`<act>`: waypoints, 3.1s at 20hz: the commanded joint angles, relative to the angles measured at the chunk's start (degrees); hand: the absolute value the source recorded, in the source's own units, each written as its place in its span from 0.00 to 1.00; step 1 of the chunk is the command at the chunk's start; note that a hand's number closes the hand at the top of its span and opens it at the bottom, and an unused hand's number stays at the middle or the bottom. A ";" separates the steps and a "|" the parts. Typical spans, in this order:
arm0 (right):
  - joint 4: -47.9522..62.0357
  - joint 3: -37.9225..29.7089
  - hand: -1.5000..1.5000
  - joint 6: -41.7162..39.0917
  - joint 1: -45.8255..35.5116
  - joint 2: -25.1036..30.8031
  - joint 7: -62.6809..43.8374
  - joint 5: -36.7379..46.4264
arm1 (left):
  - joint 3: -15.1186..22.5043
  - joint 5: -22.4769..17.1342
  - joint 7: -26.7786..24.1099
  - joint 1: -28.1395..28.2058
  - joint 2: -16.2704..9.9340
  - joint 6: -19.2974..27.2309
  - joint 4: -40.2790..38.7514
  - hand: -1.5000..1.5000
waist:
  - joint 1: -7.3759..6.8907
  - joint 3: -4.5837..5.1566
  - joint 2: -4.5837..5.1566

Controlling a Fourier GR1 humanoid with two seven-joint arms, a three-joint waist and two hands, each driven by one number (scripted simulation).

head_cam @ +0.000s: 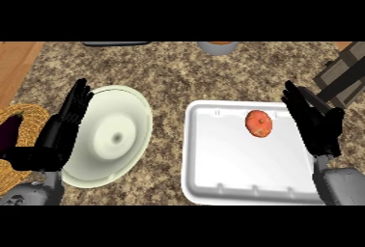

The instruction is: Pick the squash from the tray and place it in the tiered basket

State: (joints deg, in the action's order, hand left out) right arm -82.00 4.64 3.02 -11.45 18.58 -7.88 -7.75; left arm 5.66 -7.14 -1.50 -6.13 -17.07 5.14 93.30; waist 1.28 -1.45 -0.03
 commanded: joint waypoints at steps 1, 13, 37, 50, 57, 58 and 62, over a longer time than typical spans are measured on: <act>0.72 -3.94 1.00 1.67 -1.38 -1.77 1.61 -2.05 | -0.14 3.41 2.68 -1.64 -1.20 1.08 -0.99 0.50 | -1.17 1.42 0.05; -2.45 -14.93 0.00 36.92 12.70 -11.46 3.28 7.53 | -2.34 10.26 5.44 -0.03 -3.39 6.69 -8.04 0.50 | 0.15 1.54 -0.10; -7.61 1.43 0.00 2.22 -10.57 11.40 -57.93 15.80 | -3.64 12.70 4.28 -2.25 -2.40 3.58 -10.56 0.50 | -2.07 1.47 0.15; 0.40 3.83 0.00 -1.69 -11.89 6.02 -59.61 18.22 | -7.54 11.89 2.12 -3.14 -2.19 0.95 -13.41 0.50 | -1.43 1.48 0.06; -2.62 6.56 0.00 -1.68 -10.99 3.42 -61.23 24.75 | -6.94 14.96 2.89 -2.55 0.38 2.54 -12.96 0.50 | -1.26 1.48 0.02; 1.63 7.06 0.00 -2.53 -11.61 3.92 -59.68 24.99 | -10.07 10.76 4.24 -1.76 -4.03 -2.29 -10.86 0.50 | -1.65 1.48 0.04; -4.70 6.34 0.00 -5.00 -8.98 4.57 -62.06 26.28 | -8.08 14.02 4.83 0.20 -1.63 -0.46 -8.44 0.50 | -1.31 1.47 -0.06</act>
State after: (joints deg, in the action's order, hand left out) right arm -84.04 10.73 0.83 -21.16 23.22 -62.96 16.83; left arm -1.43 7.01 3.78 -7.35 -17.88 6.31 84.10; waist -0.09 0.02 -0.06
